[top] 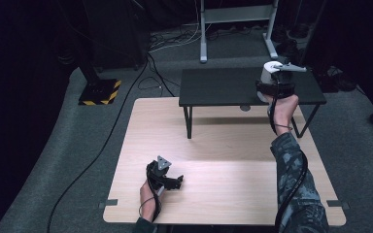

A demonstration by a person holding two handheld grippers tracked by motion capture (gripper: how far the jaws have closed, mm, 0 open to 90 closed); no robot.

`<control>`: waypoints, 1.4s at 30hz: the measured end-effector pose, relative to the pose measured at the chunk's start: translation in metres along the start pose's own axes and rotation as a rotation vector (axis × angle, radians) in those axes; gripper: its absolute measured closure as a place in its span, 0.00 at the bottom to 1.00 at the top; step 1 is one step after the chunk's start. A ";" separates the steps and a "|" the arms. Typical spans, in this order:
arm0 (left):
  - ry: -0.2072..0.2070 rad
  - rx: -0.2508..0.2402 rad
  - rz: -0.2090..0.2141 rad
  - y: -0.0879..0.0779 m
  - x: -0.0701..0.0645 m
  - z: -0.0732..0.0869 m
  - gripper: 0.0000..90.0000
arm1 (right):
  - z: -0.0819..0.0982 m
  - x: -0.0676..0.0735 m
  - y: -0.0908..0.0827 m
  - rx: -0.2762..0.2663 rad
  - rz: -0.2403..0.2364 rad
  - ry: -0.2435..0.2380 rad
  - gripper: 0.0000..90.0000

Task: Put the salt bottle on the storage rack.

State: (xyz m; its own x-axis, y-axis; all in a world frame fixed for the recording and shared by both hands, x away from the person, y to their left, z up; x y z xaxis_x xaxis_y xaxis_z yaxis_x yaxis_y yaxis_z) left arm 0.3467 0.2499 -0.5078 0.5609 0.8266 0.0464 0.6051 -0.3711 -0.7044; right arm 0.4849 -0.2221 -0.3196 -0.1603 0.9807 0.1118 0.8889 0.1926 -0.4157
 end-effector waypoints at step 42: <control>-0.002 0.000 -0.005 0.000 -0.001 0.000 0.00 | 0.248 -0.055 -0.135 0.245 0.139 0.067 0.00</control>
State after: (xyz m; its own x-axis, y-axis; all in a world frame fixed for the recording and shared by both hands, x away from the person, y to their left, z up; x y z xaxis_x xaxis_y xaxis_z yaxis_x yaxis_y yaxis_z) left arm 0.3463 0.2494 -0.5079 0.5569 0.8292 0.0483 0.6077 -0.3671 -0.7042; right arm 0.2677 -0.2937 -0.4931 -0.0077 0.9955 0.0947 0.7685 0.0665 -0.6363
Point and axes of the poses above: each handheld gripper's, and its own axes: y roughly forward along the jaws, z roughly out of its underside, x roughly to its left, the point moved 5 cm from there along y, roughly forward along the jaws, and after that the axes turned 3 degrees about y, right-handed, at the moved point
